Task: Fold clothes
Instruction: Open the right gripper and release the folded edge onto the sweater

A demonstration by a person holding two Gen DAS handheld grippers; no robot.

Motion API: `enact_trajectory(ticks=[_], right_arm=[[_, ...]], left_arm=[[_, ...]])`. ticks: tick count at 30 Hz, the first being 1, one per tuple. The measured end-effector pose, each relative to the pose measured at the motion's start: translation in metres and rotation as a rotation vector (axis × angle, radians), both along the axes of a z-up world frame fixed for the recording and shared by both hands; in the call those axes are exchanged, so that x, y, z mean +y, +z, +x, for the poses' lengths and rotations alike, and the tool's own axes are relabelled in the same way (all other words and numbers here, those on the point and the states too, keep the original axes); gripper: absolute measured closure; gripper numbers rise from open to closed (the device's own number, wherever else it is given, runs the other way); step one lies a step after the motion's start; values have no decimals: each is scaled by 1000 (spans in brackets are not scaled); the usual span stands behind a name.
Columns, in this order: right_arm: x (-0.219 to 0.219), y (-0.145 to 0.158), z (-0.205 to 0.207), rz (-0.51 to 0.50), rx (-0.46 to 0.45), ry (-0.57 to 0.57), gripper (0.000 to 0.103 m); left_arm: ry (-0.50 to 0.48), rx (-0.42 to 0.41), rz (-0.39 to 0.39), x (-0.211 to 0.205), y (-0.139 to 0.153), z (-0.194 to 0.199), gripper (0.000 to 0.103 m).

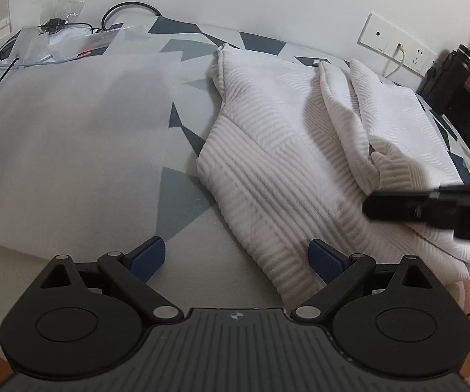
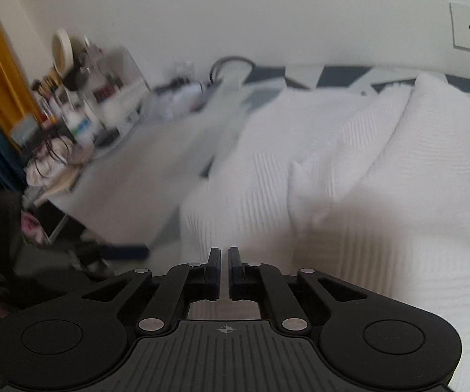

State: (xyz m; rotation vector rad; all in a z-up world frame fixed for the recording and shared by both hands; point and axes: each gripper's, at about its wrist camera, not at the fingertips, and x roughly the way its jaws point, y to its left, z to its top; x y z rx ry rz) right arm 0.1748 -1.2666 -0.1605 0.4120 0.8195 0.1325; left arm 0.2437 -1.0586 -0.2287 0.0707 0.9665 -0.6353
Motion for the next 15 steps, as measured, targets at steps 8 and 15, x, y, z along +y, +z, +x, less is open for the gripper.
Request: enact_trajectory(ticks=[8, 15], right_arm=[[-43, 17, -29, -64, -50, -218, 69], [-102, -4, -62, -81, 28, -441, 67]], left_arm=[[10, 4, 5, -2, 0, 2, 6], [10, 5, 15, -8, 1, 3, 6]])
